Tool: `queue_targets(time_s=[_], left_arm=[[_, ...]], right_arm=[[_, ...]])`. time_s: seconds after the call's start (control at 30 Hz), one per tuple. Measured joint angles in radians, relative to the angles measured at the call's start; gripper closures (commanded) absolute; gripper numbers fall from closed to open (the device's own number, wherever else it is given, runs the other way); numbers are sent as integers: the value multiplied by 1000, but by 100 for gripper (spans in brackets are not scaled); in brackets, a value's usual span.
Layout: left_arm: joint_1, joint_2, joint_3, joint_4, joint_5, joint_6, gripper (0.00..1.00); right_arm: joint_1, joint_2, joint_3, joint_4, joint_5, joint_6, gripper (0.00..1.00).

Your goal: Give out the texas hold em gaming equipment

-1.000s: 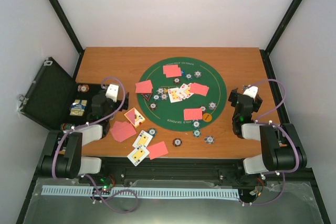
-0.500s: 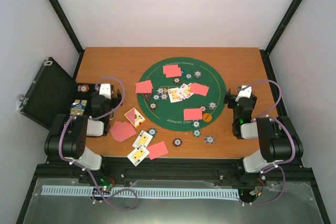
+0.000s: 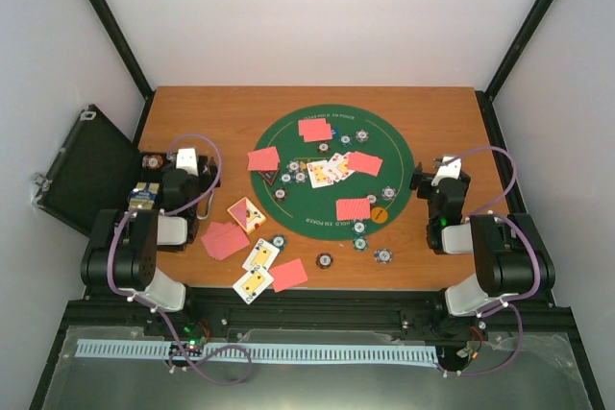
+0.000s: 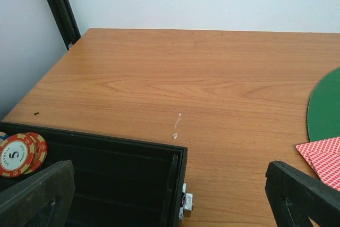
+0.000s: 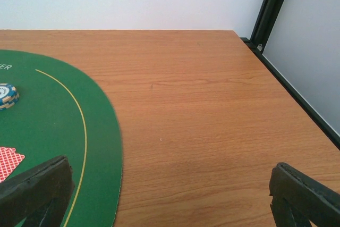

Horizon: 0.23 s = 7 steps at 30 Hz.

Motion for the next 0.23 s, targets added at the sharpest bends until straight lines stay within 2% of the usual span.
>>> queue_targets(time_s=[0.23], left_arm=[[0,0,0,-6,2,0,0]], right_arm=[[0,0,0,0,-3,0,0]])
